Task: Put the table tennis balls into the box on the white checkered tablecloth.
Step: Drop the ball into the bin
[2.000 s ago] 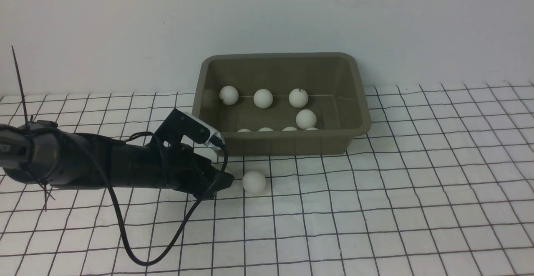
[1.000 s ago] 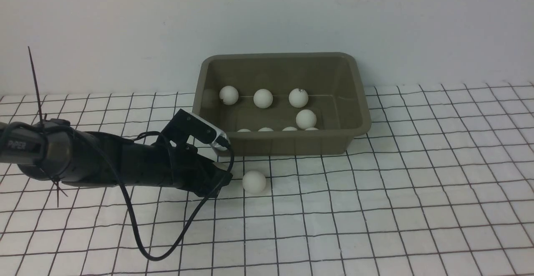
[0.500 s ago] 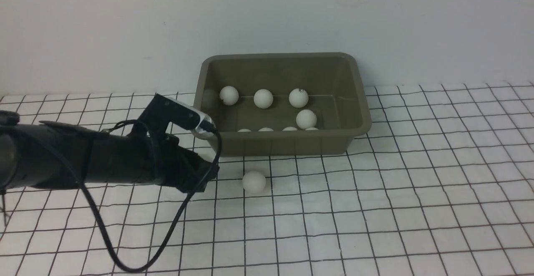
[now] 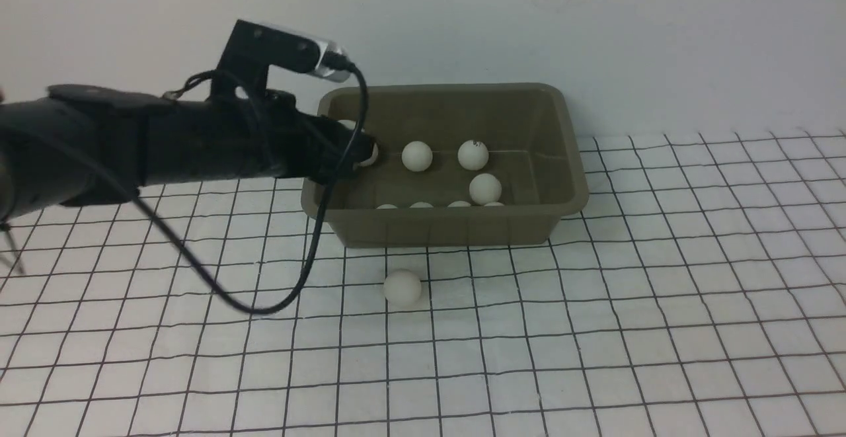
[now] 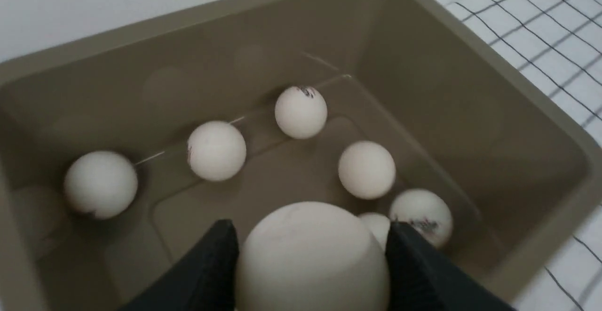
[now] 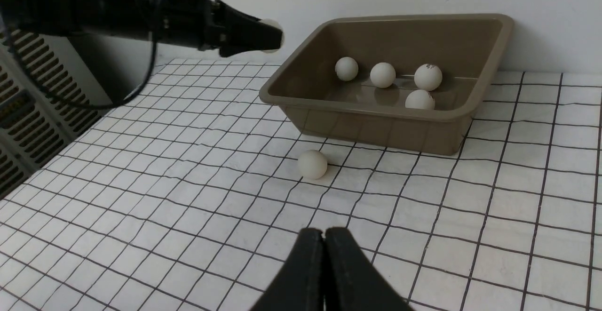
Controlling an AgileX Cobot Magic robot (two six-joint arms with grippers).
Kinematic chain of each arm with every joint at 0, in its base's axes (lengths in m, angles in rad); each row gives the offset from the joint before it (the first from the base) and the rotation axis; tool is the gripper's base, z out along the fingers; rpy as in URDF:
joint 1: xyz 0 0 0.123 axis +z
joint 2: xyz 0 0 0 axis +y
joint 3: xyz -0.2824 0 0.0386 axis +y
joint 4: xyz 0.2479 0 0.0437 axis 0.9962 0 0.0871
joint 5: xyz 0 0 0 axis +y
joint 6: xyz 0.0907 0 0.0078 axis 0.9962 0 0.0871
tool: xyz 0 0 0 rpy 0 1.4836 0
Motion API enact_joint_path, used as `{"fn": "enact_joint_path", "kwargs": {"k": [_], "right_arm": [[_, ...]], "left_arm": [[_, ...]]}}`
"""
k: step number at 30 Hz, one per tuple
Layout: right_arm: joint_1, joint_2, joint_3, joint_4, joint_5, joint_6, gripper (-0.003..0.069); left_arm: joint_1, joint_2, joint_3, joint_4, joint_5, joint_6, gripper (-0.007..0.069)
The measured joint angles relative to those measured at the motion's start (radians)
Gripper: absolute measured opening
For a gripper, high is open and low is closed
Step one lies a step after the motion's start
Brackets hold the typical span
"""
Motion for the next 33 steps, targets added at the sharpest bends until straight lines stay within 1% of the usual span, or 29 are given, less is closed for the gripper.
{"fn": "enact_joint_path", "kwargs": {"k": [4,7,13,15,16,19,22,24,26,28,29,31,32,33], "right_arm": [[0.000,0.000,0.000,0.011,0.000,0.000,-0.0018],[0.000,0.000,0.000,0.015,0.000,0.000,-0.0018],[0.000,0.000,0.000,0.033,0.000,0.000,-0.0018],[0.000,0.000,0.000,0.047,0.000,0.000,-0.0018],[0.000,0.000,0.000,0.051,0.000,0.000,-0.0018],[0.000,0.000,0.000,0.071,0.000,0.000,-0.0018],[0.000,0.000,0.000,0.081,0.000,0.000,-0.0018],[0.000,0.000,0.000,0.082,0.000,0.000,-0.0018],[0.000,0.000,0.000,0.082,0.000,0.000,-0.0018],[0.000,0.000,0.000,0.082,0.000,0.000,-0.0018],[0.000,0.000,0.000,0.082,0.000,0.000,-0.0018],[0.000,0.000,0.000,0.082,-0.001,0.000,-0.0018],[0.000,0.000,0.000,0.082,-0.001,0.000,-0.0018],[0.000,0.000,0.000,0.082,-0.001,0.000,-0.0018]], "left_arm": [[-0.008,0.190,-0.185,0.022,0.051,-0.011,0.0355],[-0.011,0.289,-0.296,0.099,0.126,-0.011,0.0355],[-0.012,0.329,-0.337,0.254,0.140,-0.011,0.0357],[-0.012,0.330,-0.338,0.274,0.133,-0.011,0.0387],[-0.012,0.330,-0.339,0.272,0.116,-0.011,0.0419],[-0.012,0.330,-0.340,0.248,0.078,-0.011,0.0472],[0.000,0.288,-0.344,0.246,0.088,-0.033,0.0486],[0.024,0.191,-0.344,0.290,0.155,-0.119,0.0468],[0.051,0.102,-0.347,0.385,0.237,-0.215,0.0426],[0.073,0.012,-0.347,0.536,0.340,-0.340,0.0360],[0.082,-0.022,-0.346,0.645,0.403,-0.401,0.0319],[0.094,-0.059,-0.338,0.768,0.464,-0.490,0.0278],[0.099,-0.068,-0.331,0.800,0.494,-0.530,0.0258],[0.105,-0.087,-0.321,0.859,0.532,-0.568,0.0232]]}}
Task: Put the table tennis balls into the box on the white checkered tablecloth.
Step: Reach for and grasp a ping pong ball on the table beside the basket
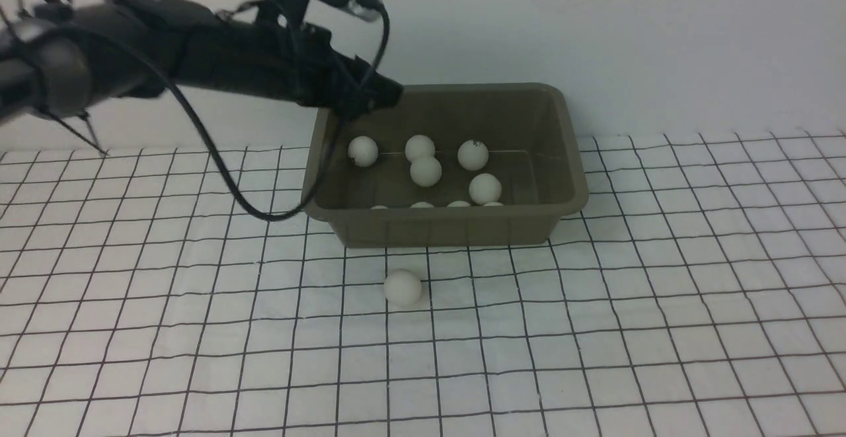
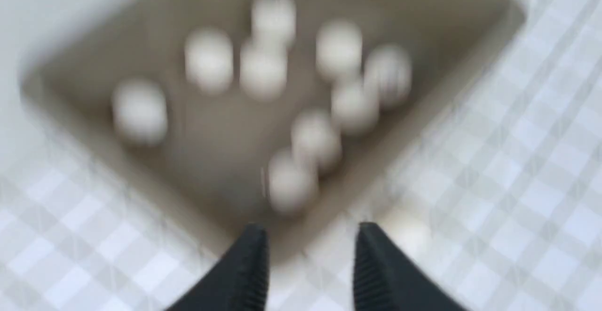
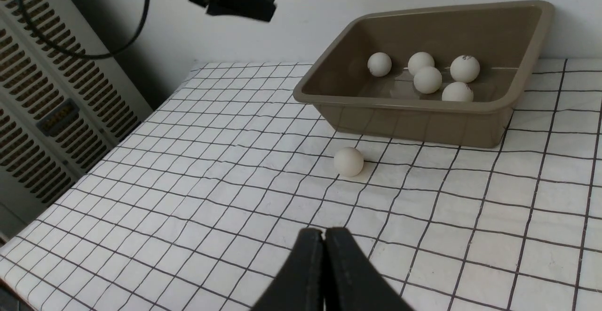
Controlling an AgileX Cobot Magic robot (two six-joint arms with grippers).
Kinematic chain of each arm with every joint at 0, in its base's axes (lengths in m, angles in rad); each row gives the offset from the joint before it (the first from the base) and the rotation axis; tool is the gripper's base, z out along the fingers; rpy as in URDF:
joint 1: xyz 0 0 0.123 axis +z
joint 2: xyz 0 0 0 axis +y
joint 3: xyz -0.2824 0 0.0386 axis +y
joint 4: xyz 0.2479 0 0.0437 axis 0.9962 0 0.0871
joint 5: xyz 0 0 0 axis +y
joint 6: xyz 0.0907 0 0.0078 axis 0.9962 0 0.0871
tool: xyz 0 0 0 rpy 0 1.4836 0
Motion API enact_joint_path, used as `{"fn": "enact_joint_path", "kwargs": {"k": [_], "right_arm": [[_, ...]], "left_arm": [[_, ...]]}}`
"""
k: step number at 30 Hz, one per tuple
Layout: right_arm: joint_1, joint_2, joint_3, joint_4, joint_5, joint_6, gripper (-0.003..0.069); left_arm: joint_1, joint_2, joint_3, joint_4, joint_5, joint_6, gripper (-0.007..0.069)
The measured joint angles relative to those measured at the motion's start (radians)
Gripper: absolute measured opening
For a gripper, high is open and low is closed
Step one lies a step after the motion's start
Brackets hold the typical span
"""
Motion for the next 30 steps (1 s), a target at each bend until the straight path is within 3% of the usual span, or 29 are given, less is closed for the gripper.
{"fn": "enact_joint_path", "kwargs": {"k": [4,7,10,14,19,22,26,30], "right_arm": [[0.000,0.000,0.000,-0.001,0.000,0.000,-0.0018],[0.000,0.000,0.000,-0.001,0.000,0.000,-0.0018],[0.000,0.000,0.000,-0.001,0.000,0.000,-0.0018],[0.000,0.000,0.000,-0.001,0.013,0.000,-0.0018],[0.000,0.000,0.000,-0.001,0.030,0.000,-0.0018],[0.000,0.000,0.000,-0.001,0.032,0.000,-0.0018],[0.000,0.000,0.000,0.000,0.034,0.000,-0.0018],[0.000,0.000,0.000,0.018,0.035,0.000,-0.0018]], "left_arm": [[0.013,-0.040,0.086,0.120,0.087,-0.112,0.0156],[0.014,-0.080,0.198,0.120,0.105,-0.133,0.0097],[0.012,-0.167,0.432,-0.032,0.018,-0.048,0.0020],[0.011,-0.256,0.722,-0.365,-0.261,0.162,-0.0004],[-0.018,-0.251,0.839,-0.795,-0.459,0.447,-0.0004],[-0.100,-0.204,0.836,-1.026,-0.572,0.648,-0.0004],[-0.259,-0.094,0.769,-1.085,-0.708,0.748,-0.0004],[-0.342,-0.032,0.713,-1.095,-0.861,0.766,-0.0004]]}}
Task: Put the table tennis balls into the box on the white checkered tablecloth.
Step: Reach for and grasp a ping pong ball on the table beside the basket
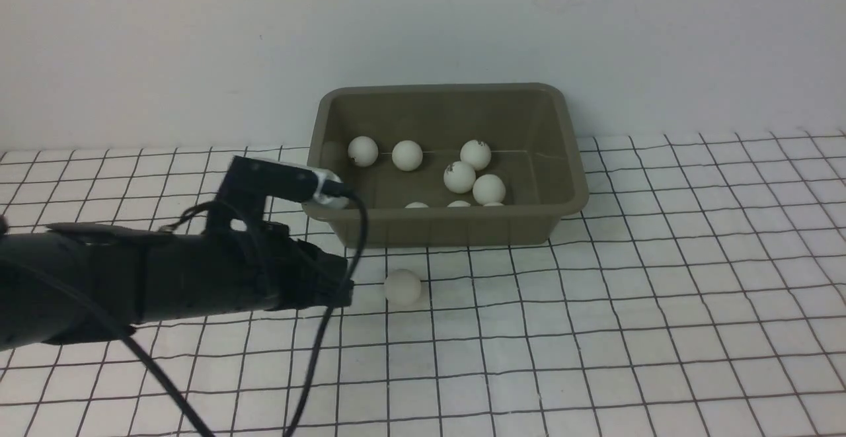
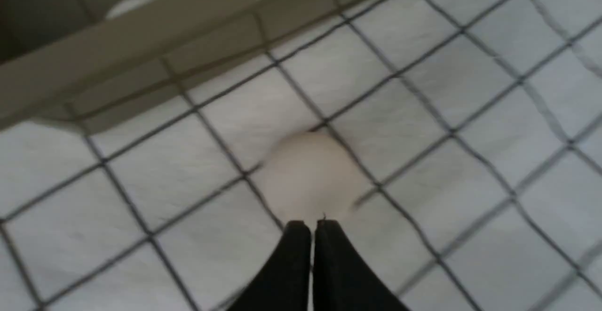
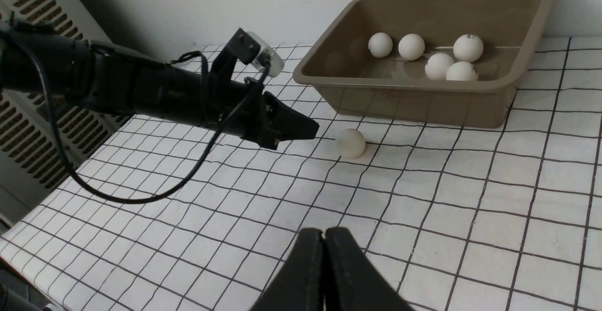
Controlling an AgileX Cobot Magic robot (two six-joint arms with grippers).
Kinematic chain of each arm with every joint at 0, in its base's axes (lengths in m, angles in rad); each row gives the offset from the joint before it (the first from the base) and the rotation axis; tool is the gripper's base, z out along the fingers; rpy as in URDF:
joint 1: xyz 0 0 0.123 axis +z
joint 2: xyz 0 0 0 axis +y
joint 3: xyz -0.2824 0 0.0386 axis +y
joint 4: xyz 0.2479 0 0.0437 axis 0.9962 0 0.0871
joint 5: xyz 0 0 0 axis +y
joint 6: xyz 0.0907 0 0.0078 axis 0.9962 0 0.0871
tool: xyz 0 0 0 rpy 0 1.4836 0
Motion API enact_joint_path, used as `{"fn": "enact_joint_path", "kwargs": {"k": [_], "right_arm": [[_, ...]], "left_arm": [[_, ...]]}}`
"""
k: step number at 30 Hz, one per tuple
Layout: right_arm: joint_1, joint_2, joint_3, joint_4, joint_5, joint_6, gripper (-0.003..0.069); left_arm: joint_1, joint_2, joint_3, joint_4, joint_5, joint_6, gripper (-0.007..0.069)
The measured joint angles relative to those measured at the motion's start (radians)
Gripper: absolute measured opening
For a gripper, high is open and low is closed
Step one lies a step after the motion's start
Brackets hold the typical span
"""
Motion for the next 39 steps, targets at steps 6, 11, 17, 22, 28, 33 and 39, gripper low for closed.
{"fn": "enact_joint_path", "kwargs": {"k": [6,11,17,22,28,33,39], "right_arm": [[0.000,0.000,0.000,0.026,0.000,0.000,-0.0018],[0.000,0.000,0.000,0.057,0.000,0.000,-0.0018],[0.000,0.000,0.000,0.106,0.000,0.000,-0.0018],[0.000,0.000,0.000,0.154,0.000,-0.007,-0.0018],[0.000,0.000,0.000,0.192,0.000,-0.025,-0.0018],[0.000,0.000,0.000,0.246,0.000,-0.046,-0.0018],[0.000,0.000,0.000,0.296,0.001,-0.088,-0.0018]], "left_arm": [[-0.010,0.007,-0.032,-0.008,-0.072,0.000,-0.0003],[-0.011,0.008,-0.036,-0.008,-0.039,-0.020,-0.0001],[-0.012,0.008,-0.037,-0.008,0.021,-0.034,0.0011],[-0.012,0.008,-0.037,-0.007,0.071,-0.006,0.0050],[-0.012,0.008,-0.037,0.056,0.184,0.013,0.0160],[-0.014,0.008,-0.037,0.157,0.233,0.018,0.0297],[-0.014,0.008,-0.034,0.231,0.192,0.087,0.0445]]}}
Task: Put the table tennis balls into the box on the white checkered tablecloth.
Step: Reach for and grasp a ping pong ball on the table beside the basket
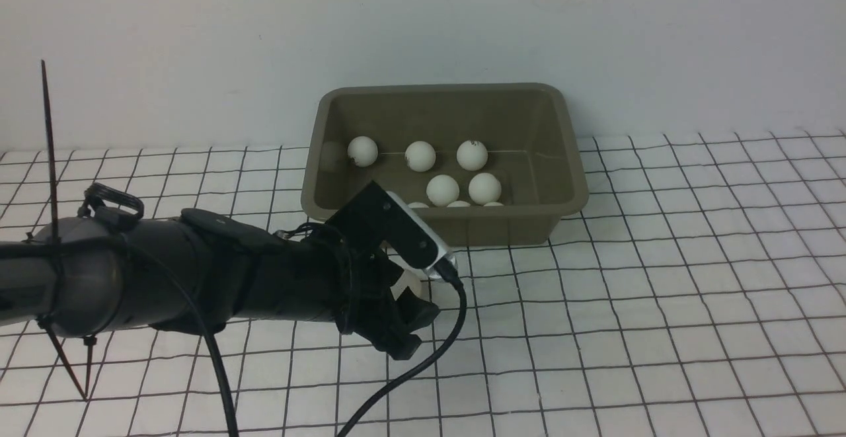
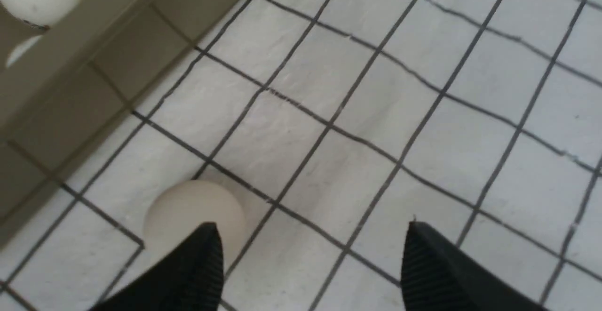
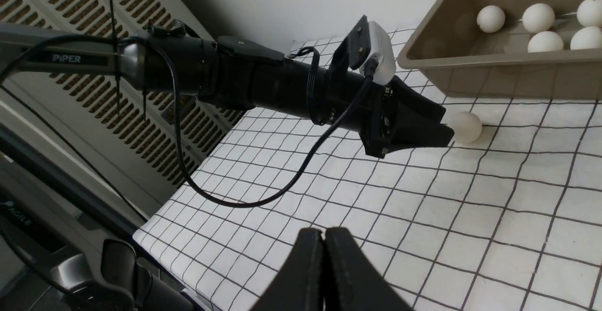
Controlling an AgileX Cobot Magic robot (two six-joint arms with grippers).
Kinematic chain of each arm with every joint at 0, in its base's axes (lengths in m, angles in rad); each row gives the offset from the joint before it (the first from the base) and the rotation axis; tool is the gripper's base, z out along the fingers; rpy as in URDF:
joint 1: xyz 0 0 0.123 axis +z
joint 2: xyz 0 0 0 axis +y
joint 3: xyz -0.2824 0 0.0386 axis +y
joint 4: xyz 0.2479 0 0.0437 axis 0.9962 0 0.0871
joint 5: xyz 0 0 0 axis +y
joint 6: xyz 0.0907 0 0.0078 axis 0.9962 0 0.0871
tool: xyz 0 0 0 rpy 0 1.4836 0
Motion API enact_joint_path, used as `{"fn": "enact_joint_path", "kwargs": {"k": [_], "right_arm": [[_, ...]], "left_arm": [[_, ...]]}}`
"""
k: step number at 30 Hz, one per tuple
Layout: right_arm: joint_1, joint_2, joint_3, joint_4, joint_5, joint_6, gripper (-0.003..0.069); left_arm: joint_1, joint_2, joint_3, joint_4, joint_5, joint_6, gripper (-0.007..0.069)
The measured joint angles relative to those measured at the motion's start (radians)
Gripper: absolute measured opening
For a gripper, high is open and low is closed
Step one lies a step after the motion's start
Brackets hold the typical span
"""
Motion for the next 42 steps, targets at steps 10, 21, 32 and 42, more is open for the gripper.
{"fn": "enact_joint_path", "kwargs": {"k": [10,21,32,42], "right_arm": [[0.000,0.000,0.000,-0.007,0.040,-0.045,-0.0018],[0.000,0.000,0.000,-0.039,0.059,-0.065,-0.0018],[0.000,0.000,0.000,-0.042,0.058,-0.066,-0.0018],[0.000,0.000,0.000,-0.042,0.054,-0.066,-0.0018]], "left_arm": [[0.000,0.000,0.000,-0.016,-0.023,0.097,0.0492],[0.078,0.068,-0.004,-0.038,-0.028,0.147,0.0492],[0.111,0.138,-0.006,-0.225,0.073,0.469,0.0492],[0.115,0.180,-0.071,-0.227,0.088,0.496,0.0492]]}}
